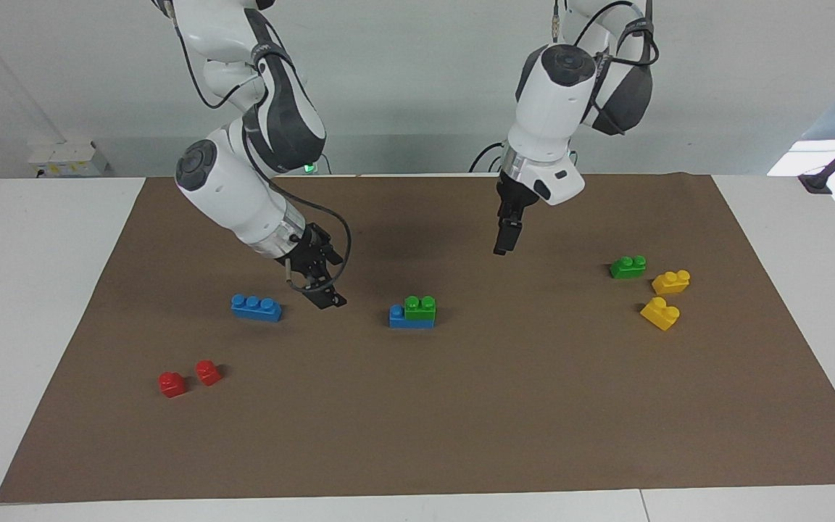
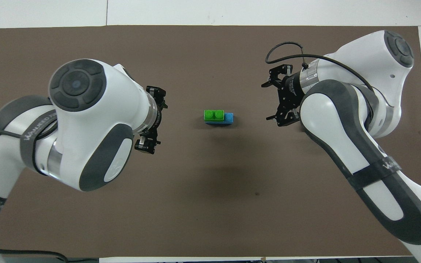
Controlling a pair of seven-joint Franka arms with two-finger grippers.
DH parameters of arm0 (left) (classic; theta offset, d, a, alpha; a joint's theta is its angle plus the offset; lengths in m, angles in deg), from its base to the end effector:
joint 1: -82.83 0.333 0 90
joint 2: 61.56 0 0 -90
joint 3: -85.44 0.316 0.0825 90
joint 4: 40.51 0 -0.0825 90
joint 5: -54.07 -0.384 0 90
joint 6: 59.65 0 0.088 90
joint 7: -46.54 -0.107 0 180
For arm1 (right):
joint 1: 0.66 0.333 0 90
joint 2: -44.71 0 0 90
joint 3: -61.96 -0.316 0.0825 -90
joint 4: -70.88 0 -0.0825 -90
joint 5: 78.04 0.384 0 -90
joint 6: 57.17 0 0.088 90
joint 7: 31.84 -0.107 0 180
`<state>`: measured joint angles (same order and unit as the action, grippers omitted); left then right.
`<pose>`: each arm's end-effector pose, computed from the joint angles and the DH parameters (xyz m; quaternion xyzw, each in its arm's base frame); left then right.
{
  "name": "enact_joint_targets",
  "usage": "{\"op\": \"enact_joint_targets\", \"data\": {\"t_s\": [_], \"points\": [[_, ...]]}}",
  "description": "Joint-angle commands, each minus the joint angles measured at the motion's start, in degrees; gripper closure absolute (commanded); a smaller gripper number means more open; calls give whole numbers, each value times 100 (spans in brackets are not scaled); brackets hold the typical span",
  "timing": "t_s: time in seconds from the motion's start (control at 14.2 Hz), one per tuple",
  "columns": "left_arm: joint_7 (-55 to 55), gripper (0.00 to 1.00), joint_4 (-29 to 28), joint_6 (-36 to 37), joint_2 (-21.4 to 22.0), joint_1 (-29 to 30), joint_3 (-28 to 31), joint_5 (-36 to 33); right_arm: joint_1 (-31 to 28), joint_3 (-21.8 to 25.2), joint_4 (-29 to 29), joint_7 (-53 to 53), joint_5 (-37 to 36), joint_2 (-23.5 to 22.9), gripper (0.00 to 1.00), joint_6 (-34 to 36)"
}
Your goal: Remove green block with left arm and hold with right
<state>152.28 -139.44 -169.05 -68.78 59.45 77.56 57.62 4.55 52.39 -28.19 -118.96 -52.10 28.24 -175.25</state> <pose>0.5186 -0.3157 0.5076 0.7890 0.6126 -0.0249 0.0408 0.6204 0.1786 0.4268 -0.7204 0.6563 0.1597 0.1576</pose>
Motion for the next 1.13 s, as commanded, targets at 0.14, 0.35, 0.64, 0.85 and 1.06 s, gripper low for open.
{"op": "enact_joint_targets", "data": {"t_s": [0.14, 0.35, 0.64, 0.85, 1.06], "points": [[824, 0, 576, -20, -754, -368, 94, -144, 287, -18, 19, -323, 315, -461, 1, -486], [1159, 0, 602, -247, -947, -464, 102, -162, 368, -18, 19, -323, 315, -647, 1, -584], [1774, 0, 1417, -363, -1912, -737, 111, -504, 507, -18, -270, -323, 315, -673, 1, -995], [1907, 0, 1604, -564, -2178, -747, 129, -540, 605, -18, -464, -323, 324, -691, 1, -1313], [2013, 0, 1578, -749, -2302, -799, 138, -540, 736, -18, -631, -323, 324, -735, 1, -1593]]}}
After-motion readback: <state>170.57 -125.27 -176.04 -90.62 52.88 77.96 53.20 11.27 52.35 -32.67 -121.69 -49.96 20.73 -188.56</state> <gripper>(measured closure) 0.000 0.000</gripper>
